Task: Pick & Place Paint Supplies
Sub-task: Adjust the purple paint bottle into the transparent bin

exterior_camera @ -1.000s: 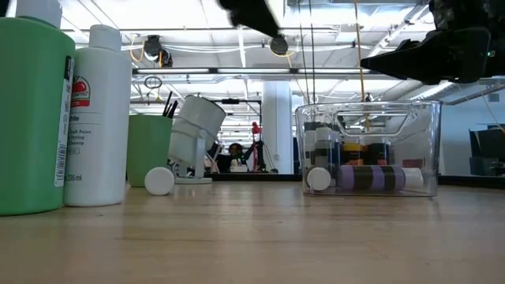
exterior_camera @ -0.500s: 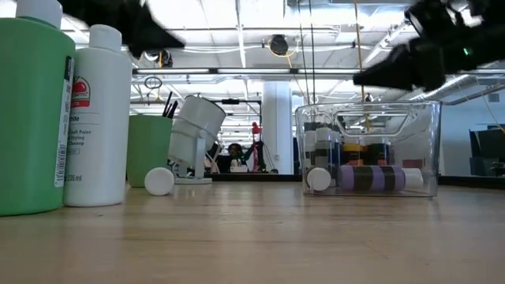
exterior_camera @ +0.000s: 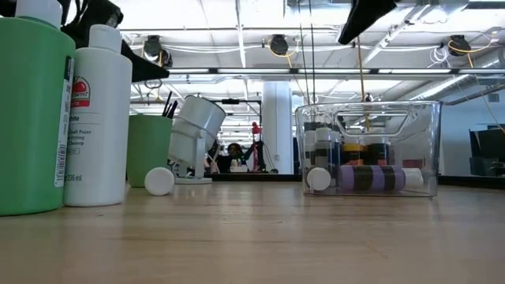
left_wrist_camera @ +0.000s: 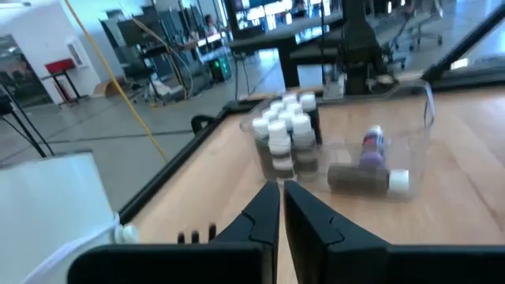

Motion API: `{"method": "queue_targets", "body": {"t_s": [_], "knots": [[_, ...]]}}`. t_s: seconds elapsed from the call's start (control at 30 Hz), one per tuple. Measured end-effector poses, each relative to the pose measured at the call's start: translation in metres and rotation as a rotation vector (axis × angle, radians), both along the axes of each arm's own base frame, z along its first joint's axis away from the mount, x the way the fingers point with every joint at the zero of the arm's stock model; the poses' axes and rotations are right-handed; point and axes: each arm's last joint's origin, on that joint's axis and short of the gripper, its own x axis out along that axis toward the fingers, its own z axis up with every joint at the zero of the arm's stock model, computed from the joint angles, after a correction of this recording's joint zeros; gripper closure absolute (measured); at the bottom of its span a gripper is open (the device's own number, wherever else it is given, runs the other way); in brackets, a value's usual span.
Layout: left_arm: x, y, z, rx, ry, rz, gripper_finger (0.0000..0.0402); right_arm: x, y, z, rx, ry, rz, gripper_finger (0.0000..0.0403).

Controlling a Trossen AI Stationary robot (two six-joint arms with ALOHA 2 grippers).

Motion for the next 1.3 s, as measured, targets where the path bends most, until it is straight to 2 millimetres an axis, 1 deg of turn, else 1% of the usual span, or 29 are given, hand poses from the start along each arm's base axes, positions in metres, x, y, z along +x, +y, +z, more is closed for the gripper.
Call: {"method": "queue_targets", "body": {"t_s": [0.07, 0.13, 0.23, 0.3, 0.43, 0.57, 0.7, 0.8, 1.0, 1.07, 1.17, 1.3], "knots": [[0.000, 0.000, 0.001, -0.004, -0.015, -0.002, 0.0376, 0.010, -0.001, 0.006, 0.090, 0.062, 0.006, 0.0330], [0.000, 0.000, 0.001, -0.004, -0.011, -0.007, 0.0376, 0.018, -0.001, 0.004, 0.218, 0.113, 0.039, 0.0340], [0.000, 0.000, 0.001, -0.008, -0.012, -0.007, 0.0376, 0.026, -0.003, -0.008, 0.396, 0.193, 0.081, 0.0342], [0.000, 0.000, 0.001, -0.008, -0.011, -0.007, 0.0376, 0.030, -0.005, -0.018, 0.446, 0.235, 0.062, 0.0338], [0.000, 0.000, 0.001, -0.005, -0.016, -0.008, 0.0376, 0.035, -0.006, -0.042, 0.456, 0.305, 0.010, 0.0313], [0.000, 0.000, 0.002, 0.003, -0.017, -0.009, 0.0376, 0.036, -0.006, -0.066, 0.429, 0.396, 0.022, 0.0265], [0.000, 0.000, 0.002, 0.020, -0.012, -0.010, 0.0376, 0.039, -0.010, -0.079, 0.436, 0.431, 0.050, 0.0218], [0.000, 0.000, 0.002, 0.021, -0.012, -0.010, 0.0376, 0.043, -0.013, -0.089, 0.427, 0.406, 0.073, 0.0198], [0.000, 0.000, 0.002, 0.022, -0.012, -0.010, 0.0376, 0.041, -0.024, -0.115, 0.420, 0.402, 0.089, 0.0193], [0.000, 0.000, 0.002, 0.020, -0.012, -0.011, 0.0376, 0.038, -0.027, -0.120, 0.416, 0.418, 0.084, 0.0195], [0.000, 0.000, 0.002, 0.018, -0.012, -0.011, 0.0376, 0.034, -0.029, -0.128, 0.399, 0.454, 0.120, 0.0196], [0.000, 0.000, 0.002, 0.013, -0.014, -0.011, 0.0376, 0.033, -0.031, -0.136, 0.400, 0.448, 0.129, 0.0196]]}}
